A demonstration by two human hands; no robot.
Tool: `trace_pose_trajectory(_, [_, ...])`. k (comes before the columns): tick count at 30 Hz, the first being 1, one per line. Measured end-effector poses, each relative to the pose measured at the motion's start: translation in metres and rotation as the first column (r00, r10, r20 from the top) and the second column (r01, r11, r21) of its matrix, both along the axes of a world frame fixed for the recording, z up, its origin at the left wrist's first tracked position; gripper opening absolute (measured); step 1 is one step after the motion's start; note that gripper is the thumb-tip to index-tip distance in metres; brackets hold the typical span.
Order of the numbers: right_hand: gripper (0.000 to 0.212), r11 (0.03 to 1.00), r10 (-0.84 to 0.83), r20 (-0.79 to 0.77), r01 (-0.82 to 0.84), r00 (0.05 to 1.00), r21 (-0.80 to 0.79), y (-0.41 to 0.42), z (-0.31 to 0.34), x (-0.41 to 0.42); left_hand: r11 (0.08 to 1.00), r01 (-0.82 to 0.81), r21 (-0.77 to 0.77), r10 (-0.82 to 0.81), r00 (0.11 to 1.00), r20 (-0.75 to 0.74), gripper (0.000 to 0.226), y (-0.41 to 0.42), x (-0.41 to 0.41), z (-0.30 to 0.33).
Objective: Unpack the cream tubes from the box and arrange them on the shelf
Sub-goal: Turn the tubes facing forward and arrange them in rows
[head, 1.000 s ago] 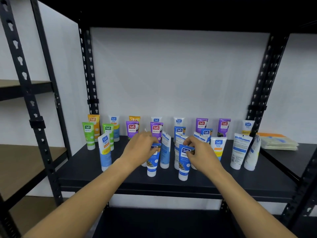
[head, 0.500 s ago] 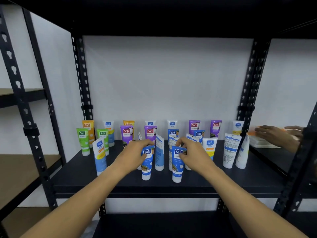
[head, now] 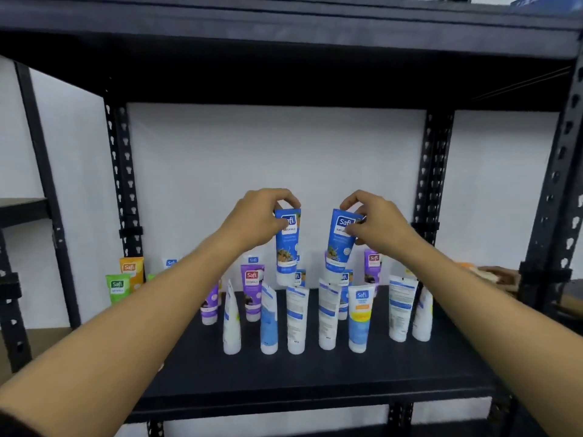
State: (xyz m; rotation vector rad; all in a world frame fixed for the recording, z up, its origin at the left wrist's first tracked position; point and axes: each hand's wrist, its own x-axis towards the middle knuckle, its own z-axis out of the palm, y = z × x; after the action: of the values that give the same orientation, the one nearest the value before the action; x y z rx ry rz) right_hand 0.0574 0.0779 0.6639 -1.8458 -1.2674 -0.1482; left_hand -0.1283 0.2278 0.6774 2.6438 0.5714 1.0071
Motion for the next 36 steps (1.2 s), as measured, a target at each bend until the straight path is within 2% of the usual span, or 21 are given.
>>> trace_pose_trajectory(6, [0.029,0.992,-0.117,0.094,0.121,0.989,-0.033,0.001,0.029,0.057,0.997,0.071,0.036,-0.071,0.998,-0.003,0.029,-0.008,0.071,0.023])
trace_pose_trajectory(12, [0.025,0.973,-0.218,0.128,0.226,0.967,-0.052,-0.001,0.022,0.121,0.989,0.118,0.091,-0.114,0.992,-0.046,0.027,-0.012,0.146,0.014])
trace_pose_trajectory(17, [0.024,0.958,-0.282,0.045,0.283,0.958,-0.034,-0.004,-0.002,0.177,0.978,0.15,0.143,-0.135,0.984,-0.112,0.023,-0.015,0.208,-0.004])
trace_pose_trajectory(26, [0.027,0.939,-0.336,-0.161,0.344,0.928,0.025,0.0,-0.067,0.249,0.976,0.184,0.112,-0.163,0.97,-0.179,0.021,-0.002,0.288,-0.057])
trace_pose_trajectory(36, [0.034,0.925,-0.367,-0.211,0.38,0.906,0.02,0.013,-0.128,0.278,0.964,0.259,0.061,-0.22,0.905,-0.364,0.028,0.014,0.327,-0.095])
